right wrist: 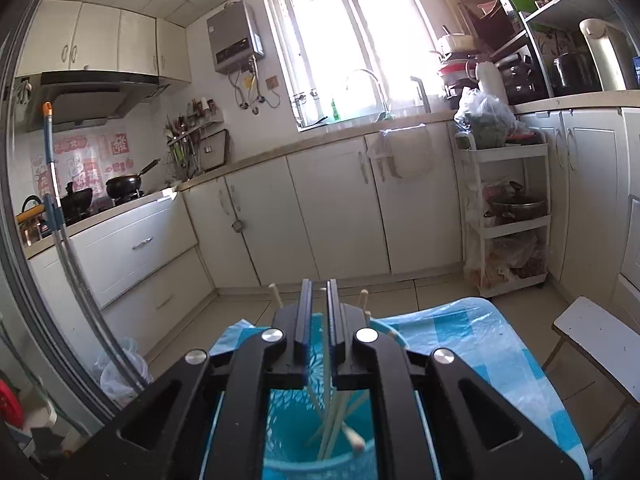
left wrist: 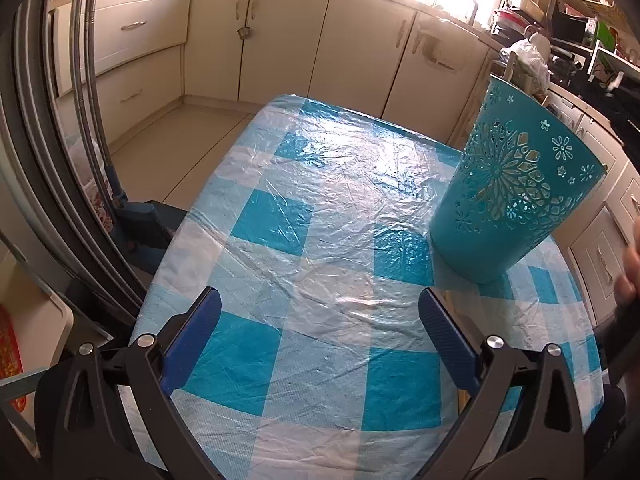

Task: Organize utensils
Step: 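Carry the stick over the basket with the right gripper and release it, then grasp a stick with the left gripper while the right gripper grasps another stick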

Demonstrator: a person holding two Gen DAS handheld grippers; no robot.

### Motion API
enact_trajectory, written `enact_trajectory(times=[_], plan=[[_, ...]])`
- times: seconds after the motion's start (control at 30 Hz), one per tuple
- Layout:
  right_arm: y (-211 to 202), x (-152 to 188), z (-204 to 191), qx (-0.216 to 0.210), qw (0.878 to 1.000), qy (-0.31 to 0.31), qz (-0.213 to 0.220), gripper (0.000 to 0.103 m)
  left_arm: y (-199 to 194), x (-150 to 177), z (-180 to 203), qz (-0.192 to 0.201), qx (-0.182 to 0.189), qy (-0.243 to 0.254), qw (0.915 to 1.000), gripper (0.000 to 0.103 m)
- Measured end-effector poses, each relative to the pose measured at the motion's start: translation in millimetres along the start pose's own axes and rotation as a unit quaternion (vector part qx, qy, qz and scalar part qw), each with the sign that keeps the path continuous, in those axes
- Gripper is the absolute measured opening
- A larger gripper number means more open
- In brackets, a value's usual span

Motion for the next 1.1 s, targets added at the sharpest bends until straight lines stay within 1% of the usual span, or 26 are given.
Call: enact_trajectory(times=[0.07, 0.17, 0.27, 0.37, 0.4, 0.5, 0.57, 0.6, 0.63, 0.77, 0.9, 0.97, 1.0, 1.1], plan=[[-21.5, -4.2, -0.8, -0.007, 1.0, 0.001, 0.008, 0.018, -1.6, 0.8, 0.1, 0.0, -0.002, 0.001, 1.0, 0.095], [-52.3, -5.1, -6.3, -0.016, 1.0, -0.01, 0.019, 0.023, -4.3, 1.4, -0.7, 0.001, -0.004, 0.001, 1.0, 0.095], [-74.2, 5.2, -9.1, -0.02, 1.0, -0.018, 0.01, 0.031, -7.3, 2.1, -0.3, 0.002, -0.006, 0.003, 1.0, 0.095], [-86.9, 38.6, -13.1, -0.029, 0.998, -0.032, -0.043, 0.032, -12.0, 2.3, -0.2, 0.005, -0.007, 0.004, 1.0, 0.095], [-87.6, 57.6, -14.6, -0.032, 0.996, -0.035, -0.076, 0.032, -14.0, 2.5, -0.6, 0.007, -0.008, 0.004, 0.9999, 0.095], [-76.4, 119.8, -18.6, -0.042, 0.98, -0.042, -0.189, 0.031, -18.2, 4.8, -3.3, 0.008, -0.012, 0.005, 0.9999, 0.095], [-68.5, 144.8, -21.7, -0.048, 0.97, -0.038, -0.235, 0.028, -20.0, 6.7, -6.3, 0.005, -0.015, 0.006, 0.9999, 0.095], [-62.9, 156.8, -23.8, -0.05, 0.965, -0.038, -0.254, 0.025, -21.3, 7.9, -7.5, 0.004, -0.016, 0.006, 0.9998, 0.095], [-56.5, 165.4, -25.8, -0.05, 0.961, -0.038, -0.268, 0.024, -22.3, 8.5, -8.5, 0.003, -0.016, 0.006, 0.9998, 0.095], [-34.4, 180.3, -32.9, -0.044, 0.951, -0.045, -0.302, 0.02, -26.2, 9.8, -13.4, 0.004, -0.02, 0.003, 0.9998, 0.095], [-27.7, 193.9, -36.5, -0.029, 0.943, -0.06, -0.327, 0.016, -27.1, 8.9, -18.5, 0.005, -0.021, -0.004, 0.9998, 0.095], [-32.2, 201.0, -37.1, -0.026, 0.943, -0.071, -0.323, 0.016, -26.7, 9.1, -18.8, 0.004, -0.021, -0.004, 0.9998, 0.095], [-32.0, 202.8, -36.7, -0.026, 0.941, -0.077, -0.327, 0.011, -26.2, 9.4, -18.5, 0.003, -0.021, -0.004, 0.9998, 0.095], [-31.9, 204.8, -35.8, -0.026, 0.94, -0.098, -0.326, 0.009, -24.7, 10.7, -14.9, -0.002, -0.015, 0.002, 0.9999, 0.095]])
Point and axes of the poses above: each gripper's, at about its wrist camera, not at the fingertips, and y roughly the way its jaws point, z to its right, x to its underside, the point moved 6 cm from there along y, roughly the way its jaws point, and after that the axes turned 9 degrees about z, right-handed, at the moved point
